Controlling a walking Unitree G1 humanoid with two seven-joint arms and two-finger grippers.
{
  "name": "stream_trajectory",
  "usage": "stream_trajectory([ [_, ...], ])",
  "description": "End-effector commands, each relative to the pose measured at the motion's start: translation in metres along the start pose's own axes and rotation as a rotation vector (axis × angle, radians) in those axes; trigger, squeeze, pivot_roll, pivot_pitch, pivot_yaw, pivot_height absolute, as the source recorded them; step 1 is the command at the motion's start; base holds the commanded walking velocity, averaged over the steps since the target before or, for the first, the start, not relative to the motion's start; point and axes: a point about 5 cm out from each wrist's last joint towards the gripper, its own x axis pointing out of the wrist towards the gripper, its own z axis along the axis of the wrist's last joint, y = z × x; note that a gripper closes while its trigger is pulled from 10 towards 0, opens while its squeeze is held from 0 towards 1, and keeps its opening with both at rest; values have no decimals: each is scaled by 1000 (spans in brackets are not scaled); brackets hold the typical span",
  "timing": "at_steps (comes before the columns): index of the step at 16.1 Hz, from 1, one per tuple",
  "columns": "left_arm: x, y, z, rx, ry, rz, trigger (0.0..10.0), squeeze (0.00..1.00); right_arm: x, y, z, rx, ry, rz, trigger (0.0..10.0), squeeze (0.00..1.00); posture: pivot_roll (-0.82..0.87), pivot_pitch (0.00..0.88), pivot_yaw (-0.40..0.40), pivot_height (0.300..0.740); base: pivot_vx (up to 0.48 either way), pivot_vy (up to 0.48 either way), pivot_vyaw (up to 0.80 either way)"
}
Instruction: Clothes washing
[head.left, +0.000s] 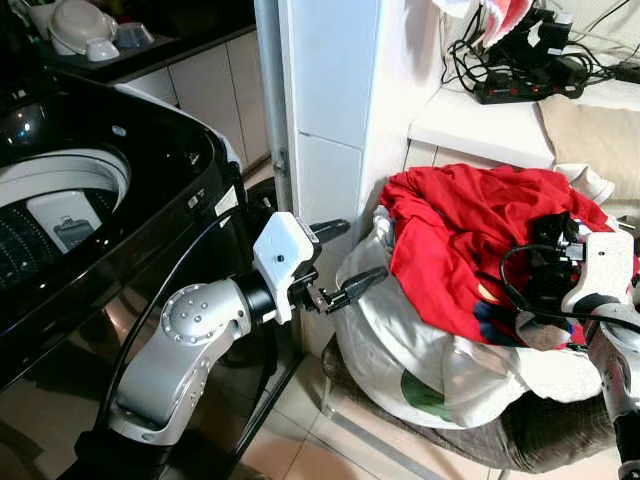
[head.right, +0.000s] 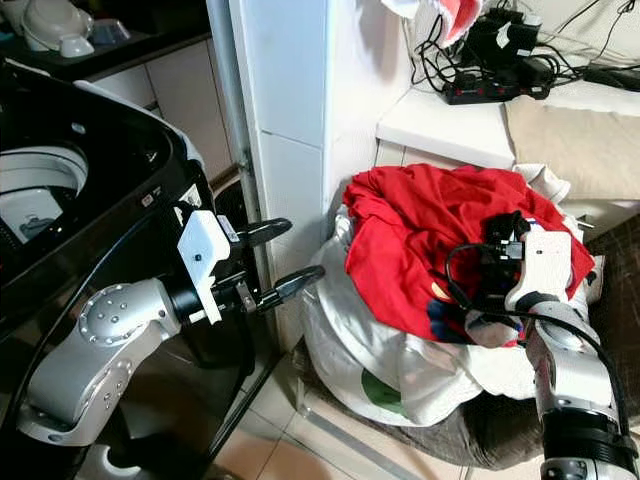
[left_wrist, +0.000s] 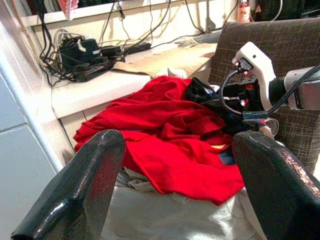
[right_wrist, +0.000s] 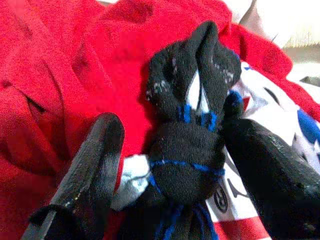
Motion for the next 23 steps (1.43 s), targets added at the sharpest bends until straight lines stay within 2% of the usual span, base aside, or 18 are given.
stream_trajectory([
  [1, 1, 0, 1, 13, 10, -15, 10000, 0, 2, -3, 6, 4, 4, -8, 4667, 0, -11, 0, 41, 740, 0, 0, 0],
  [4, 1, -1, 1, 4, 9, -28, 10000, 0, 1, -5, 6, 34, 8, -30, 4902, 0, -10, 0, 41, 740, 0, 0, 0],
  [5, 0, -2, 1, 2, 9, -31, 10000, 0, 1, -6, 6, 49, 4, -35, 4275, 0, -12, 0, 42, 740, 0, 0, 0],
  [6, 1, -2, 2, 1, 6, -37, 10000, 0, -1, -11, 5, 111, 7, -63, 1647, 0, -14, 0, 45, 740, 0, 0, 0],
  [8, 2, -3, 2, -1, 4, -44, 10000, 0, -1, -13, 4, 117, 15, -75, 706, 0, -14, 0, 45, 740, 0, 0, 0],
  [9, 2, -3, 2, -1, 4, -44, 10000, 0, -1, -13, 4, 117, 15, -75, 706, 0, -14, 0, 45, 740, 0, 0, 0],
  [10, 1, -4, 2, -10, 3, -57, 10000, 0, -1, -13, 3, 119, 17, -77, 0, 0, -14, 0, 45, 740, 0, 0, 0],
  [12, -1, -14, 3, -46, 1, -133, 10000, 0, -1, -13, 3, 134, 24, -72, 0, 0, -13, 0, 44, 740, 0, 0, 0],
  [23, -1, -13, 2, -41, 17, -132, 10000, 0, -3, -13, 3, 155, 8, -64, 0, 0, -17, 0, 45, 740, 0, 0, 0],
])
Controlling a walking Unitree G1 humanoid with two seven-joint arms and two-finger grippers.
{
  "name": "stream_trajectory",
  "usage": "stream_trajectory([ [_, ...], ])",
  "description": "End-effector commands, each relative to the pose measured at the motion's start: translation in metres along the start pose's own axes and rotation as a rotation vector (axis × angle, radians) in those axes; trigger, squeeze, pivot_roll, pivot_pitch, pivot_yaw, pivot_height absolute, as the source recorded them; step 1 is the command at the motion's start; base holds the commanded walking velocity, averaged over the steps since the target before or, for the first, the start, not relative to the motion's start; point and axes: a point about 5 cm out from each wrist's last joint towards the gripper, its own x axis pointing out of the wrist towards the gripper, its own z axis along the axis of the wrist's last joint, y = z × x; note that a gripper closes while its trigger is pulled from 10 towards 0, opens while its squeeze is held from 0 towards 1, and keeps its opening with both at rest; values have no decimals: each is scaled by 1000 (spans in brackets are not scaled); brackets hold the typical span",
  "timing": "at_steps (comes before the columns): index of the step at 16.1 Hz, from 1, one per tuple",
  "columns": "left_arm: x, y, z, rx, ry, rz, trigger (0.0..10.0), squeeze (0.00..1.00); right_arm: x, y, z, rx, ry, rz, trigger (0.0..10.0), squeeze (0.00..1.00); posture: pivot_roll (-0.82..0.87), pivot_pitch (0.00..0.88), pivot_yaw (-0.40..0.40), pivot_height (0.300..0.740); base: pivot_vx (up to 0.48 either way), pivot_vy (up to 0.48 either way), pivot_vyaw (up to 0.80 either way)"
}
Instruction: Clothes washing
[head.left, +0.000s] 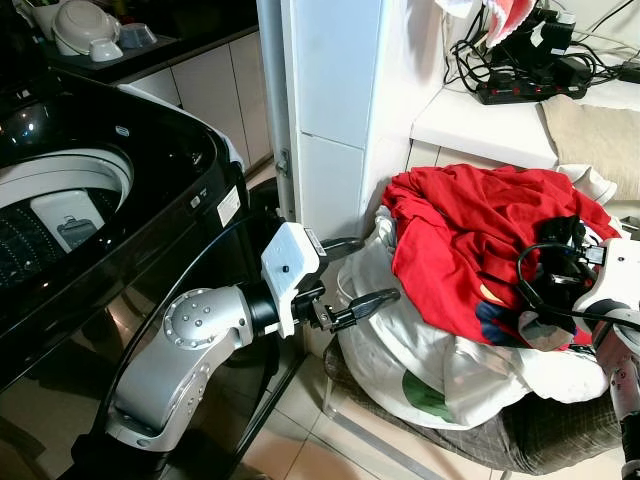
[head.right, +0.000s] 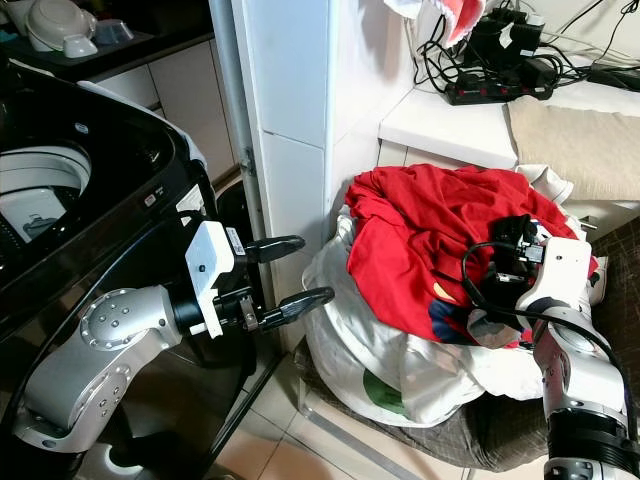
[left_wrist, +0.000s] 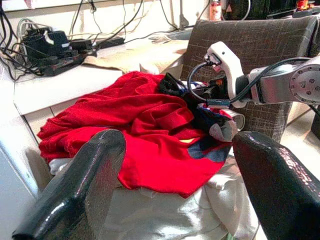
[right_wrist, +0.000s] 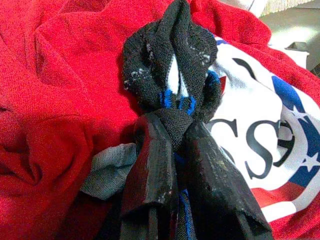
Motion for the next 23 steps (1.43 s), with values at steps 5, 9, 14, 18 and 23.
stream_trajectory([
  [5, 1, -1, 2, 13, 2, -4, 10000, 0, -5, 0, 24, 27, -76, 18, 0, 0, -26, 0, 44, 740, 0, 0, 0],
  [9, 2, 2, 3, 18, -7, 2, 10000, 0, -15, 4, 59, -19, -154, 70, 0, 0, -40, 0, 47, 740, 0, 0, 0],
  [14, 3, 17, 14, 57, -70, 95, 10000, 0, -37, 23, 134, 15, -361, 251, 0, 0, -56, 0, 48, 740, 0, 0, 0],
  [18, 5, 48, 45, 15, -283, 312, 10000, 0, -63, 55, 158, 206, -508, 645, 0, 0, -61, 0, 35, 740, 0, 0, 0],
  [23, 29, 72, 94, -294, -464, 244, 10000, 1000, -78, 107, 154, 106, -490, 937, 0, 0, -43, 0, 17, 740, 0, 0, 0],
])
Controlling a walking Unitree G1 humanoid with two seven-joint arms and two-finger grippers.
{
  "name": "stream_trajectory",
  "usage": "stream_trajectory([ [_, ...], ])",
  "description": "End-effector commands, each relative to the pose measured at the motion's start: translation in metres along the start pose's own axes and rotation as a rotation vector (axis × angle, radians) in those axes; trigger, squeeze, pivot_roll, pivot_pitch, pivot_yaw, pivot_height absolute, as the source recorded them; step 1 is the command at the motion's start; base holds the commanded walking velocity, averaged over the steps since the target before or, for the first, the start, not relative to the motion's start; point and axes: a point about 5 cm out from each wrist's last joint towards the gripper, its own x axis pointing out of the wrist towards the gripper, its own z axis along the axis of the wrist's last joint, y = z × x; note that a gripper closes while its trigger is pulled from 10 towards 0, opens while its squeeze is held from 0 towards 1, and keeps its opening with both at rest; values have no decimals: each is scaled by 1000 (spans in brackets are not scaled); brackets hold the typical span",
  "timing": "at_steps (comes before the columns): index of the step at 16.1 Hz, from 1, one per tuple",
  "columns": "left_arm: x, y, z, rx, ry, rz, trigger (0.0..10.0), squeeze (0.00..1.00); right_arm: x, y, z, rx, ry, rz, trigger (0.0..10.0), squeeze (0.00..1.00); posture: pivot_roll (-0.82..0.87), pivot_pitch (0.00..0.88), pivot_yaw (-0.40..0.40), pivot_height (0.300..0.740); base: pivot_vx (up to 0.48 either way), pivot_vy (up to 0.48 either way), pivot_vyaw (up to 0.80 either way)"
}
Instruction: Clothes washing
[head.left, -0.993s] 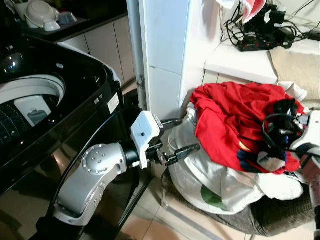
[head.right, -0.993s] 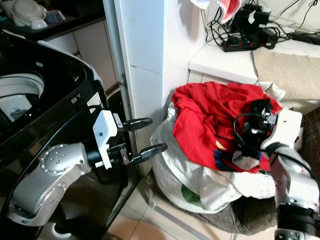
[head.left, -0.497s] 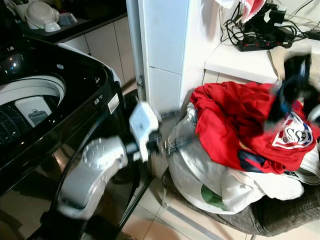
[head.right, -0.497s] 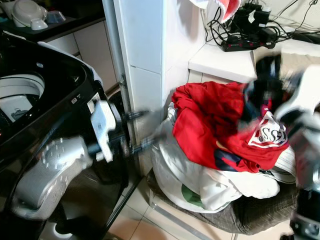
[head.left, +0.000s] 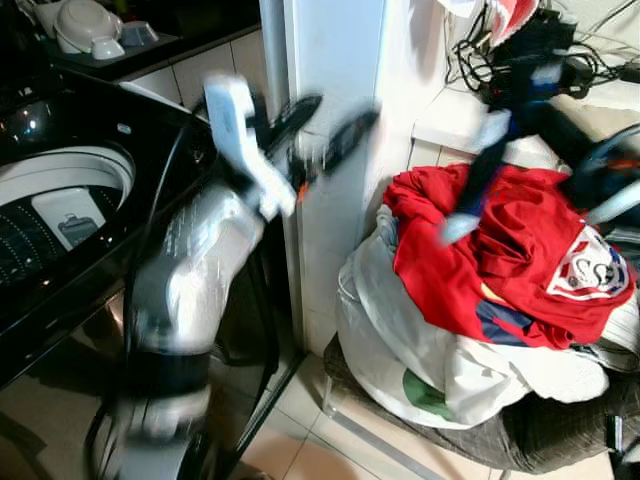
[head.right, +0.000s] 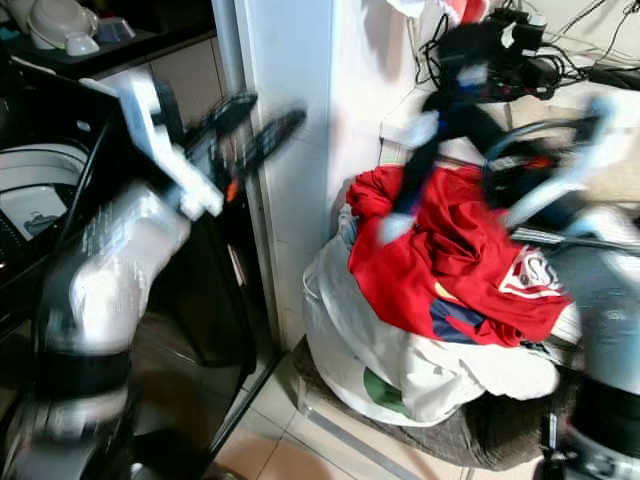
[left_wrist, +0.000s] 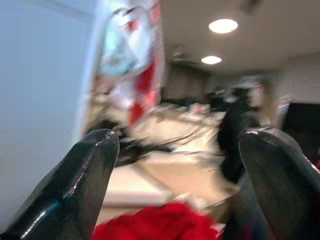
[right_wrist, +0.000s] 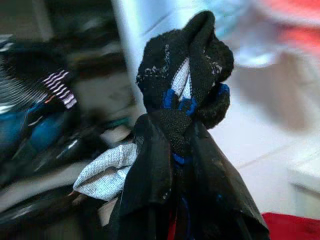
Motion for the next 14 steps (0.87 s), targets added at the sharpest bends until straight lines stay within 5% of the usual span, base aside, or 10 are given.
stream_trajectory([
  [1, 10, -7, 2, -59, 31, -76, 10000, 1000, 9, 12, -1, -47, 32, 71, 0, 0, -42, 0, 17, 740, 0, 0, 0],
  [5, 32, -19, 15, -204, 34, -165, 10000, 1000, 18, 30, -11, -121, 143, 160, 0, 0, -45, 0, 17, 740, 0, 0, 0],
  [6, 32, -23, 7, -234, 99, -191, 10000, 0, 21, 33, -12, -140, 155, 175, 0, 0, -47, 0, 19, 740, 0, 0, 0],
  [10, 33, -21, -7, -241, 166, -124, 10000, 0, 24, 40, -12, -152, 154, 206, 0, 0, -45, 0, 17, 740, 0, 0, 0],
  [14, 35, -9, -9, -134, 197, -11, 10000, 0, 25, 43, -12, -158, 158, 220, 0, 0, -45, 0, 16, 740, 0, 0, 0],
])
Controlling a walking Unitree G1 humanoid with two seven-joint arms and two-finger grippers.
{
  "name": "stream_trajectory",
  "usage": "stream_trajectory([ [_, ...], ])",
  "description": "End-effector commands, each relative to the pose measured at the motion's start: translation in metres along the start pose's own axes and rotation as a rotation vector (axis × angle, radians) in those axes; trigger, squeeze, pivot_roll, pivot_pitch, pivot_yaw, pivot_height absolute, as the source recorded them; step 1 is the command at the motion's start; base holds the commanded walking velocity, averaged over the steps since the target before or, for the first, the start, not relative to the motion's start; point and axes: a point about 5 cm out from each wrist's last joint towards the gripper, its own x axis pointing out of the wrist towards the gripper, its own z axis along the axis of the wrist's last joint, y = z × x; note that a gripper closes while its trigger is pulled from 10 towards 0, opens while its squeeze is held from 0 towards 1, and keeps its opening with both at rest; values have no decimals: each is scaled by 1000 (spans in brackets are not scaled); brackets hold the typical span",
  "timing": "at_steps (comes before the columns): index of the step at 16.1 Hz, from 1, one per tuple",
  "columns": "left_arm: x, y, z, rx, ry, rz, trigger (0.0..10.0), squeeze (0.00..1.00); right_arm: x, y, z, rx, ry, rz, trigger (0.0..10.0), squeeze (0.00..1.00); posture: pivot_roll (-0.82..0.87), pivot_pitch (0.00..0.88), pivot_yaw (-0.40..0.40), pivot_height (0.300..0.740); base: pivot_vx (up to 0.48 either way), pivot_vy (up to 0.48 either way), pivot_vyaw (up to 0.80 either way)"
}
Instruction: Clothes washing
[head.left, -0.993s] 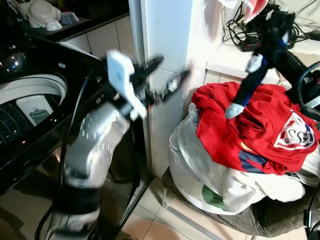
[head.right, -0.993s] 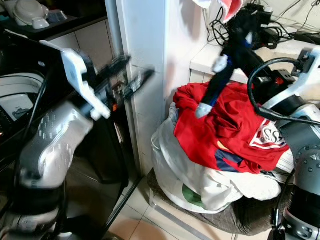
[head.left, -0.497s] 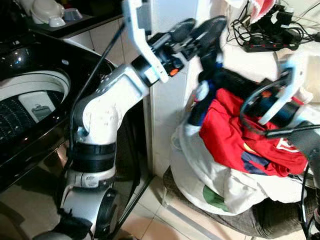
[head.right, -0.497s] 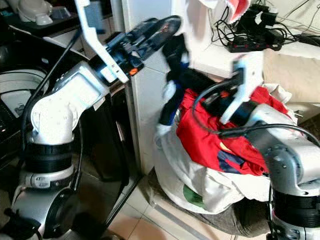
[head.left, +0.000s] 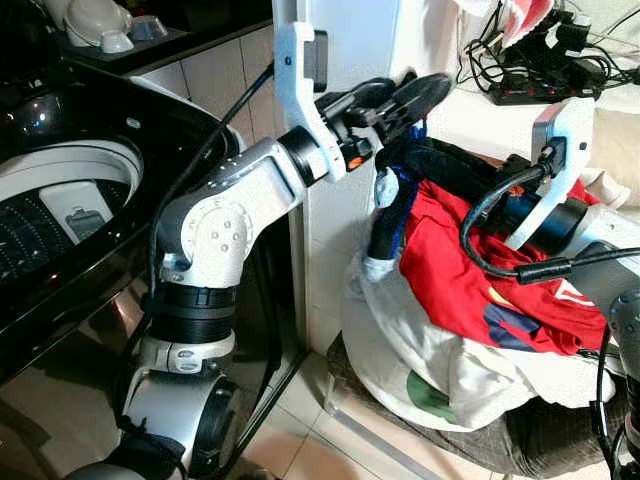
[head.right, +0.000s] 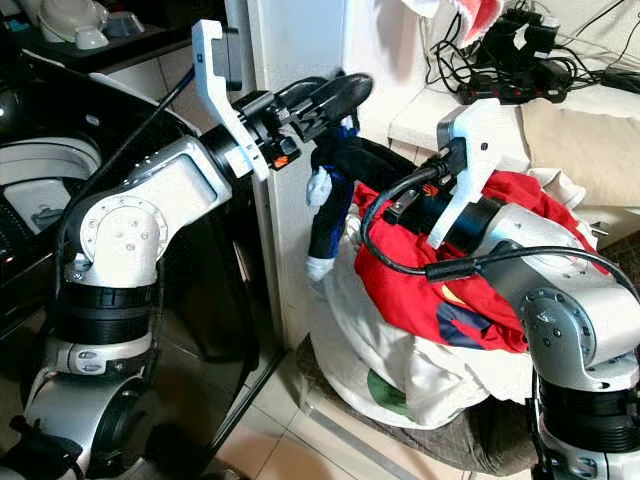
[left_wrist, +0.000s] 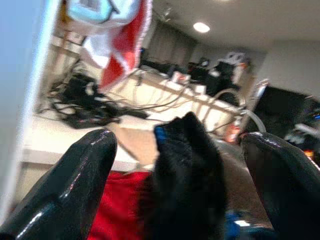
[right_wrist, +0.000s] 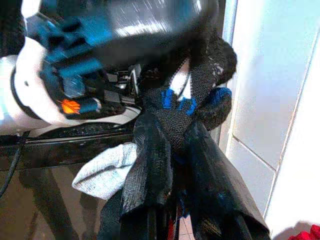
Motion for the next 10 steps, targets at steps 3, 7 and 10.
stream_trajectory([
  [3, 0, 11, 15, -17, -123, 94, 10000, 0, 0, 2, 5, -24, 6, 15, 0, 0, -47, 0, 19, 740, 0, 0, 0],
  [7, -3, 1, 21, -100, -160, -26, 10000, 0, -2, 2, 4, -22, 7, 15, 0, 0, -47, 0, 19, 740, 0, 0, 0],
  [10, 0, -14, 1, -110, -60, -106, 10000, 0, 1, 3, 5, -23, 1, 22, 0, 0, -44, 0, 17, 740, 0, 0, 0],
])
